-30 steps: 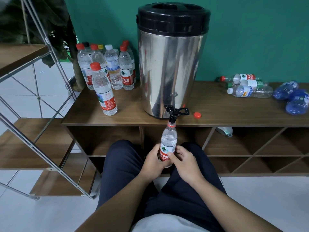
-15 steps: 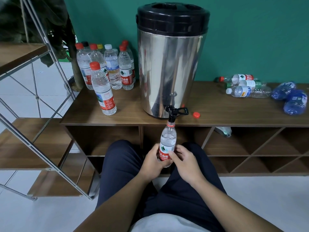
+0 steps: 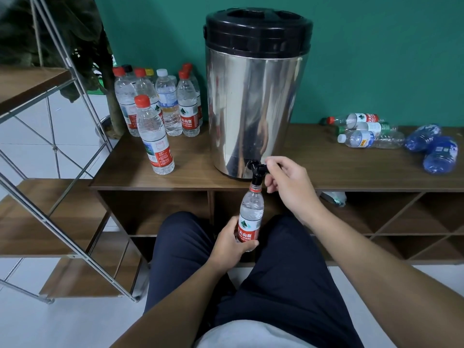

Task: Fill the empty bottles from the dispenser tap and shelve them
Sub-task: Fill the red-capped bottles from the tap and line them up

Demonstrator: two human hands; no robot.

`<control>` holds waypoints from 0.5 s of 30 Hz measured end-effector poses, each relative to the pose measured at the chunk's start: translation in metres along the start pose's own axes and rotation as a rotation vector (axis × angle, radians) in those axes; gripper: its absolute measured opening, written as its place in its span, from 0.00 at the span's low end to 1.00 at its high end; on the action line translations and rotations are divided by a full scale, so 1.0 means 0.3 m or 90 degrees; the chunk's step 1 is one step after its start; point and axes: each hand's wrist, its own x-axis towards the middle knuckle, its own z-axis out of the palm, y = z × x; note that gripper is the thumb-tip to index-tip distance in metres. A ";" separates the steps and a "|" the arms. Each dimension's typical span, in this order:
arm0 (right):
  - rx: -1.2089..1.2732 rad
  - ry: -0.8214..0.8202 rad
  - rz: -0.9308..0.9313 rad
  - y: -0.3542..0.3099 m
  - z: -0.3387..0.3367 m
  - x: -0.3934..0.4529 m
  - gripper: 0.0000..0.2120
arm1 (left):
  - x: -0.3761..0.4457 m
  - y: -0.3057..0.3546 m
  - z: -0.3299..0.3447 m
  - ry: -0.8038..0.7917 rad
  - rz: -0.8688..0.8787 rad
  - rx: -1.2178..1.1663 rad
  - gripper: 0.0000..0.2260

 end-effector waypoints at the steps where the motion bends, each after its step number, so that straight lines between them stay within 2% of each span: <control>1: -0.009 -0.013 0.009 -0.004 0.008 0.009 0.10 | 0.002 -0.002 -0.001 0.002 0.002 0.004 0.31; 8: 0.087 -0.022 0.106 -0.002 0.044 0.068 0.11 | 0.013 -0.021 -0.001 0.000 0.007 0.015 0.31; 15: 0.074 -0.059 0.136 -0.017 0.027 0.112 0.12 | 0.016 -0.021 -0.002 0.003 0.011 0.022 0.30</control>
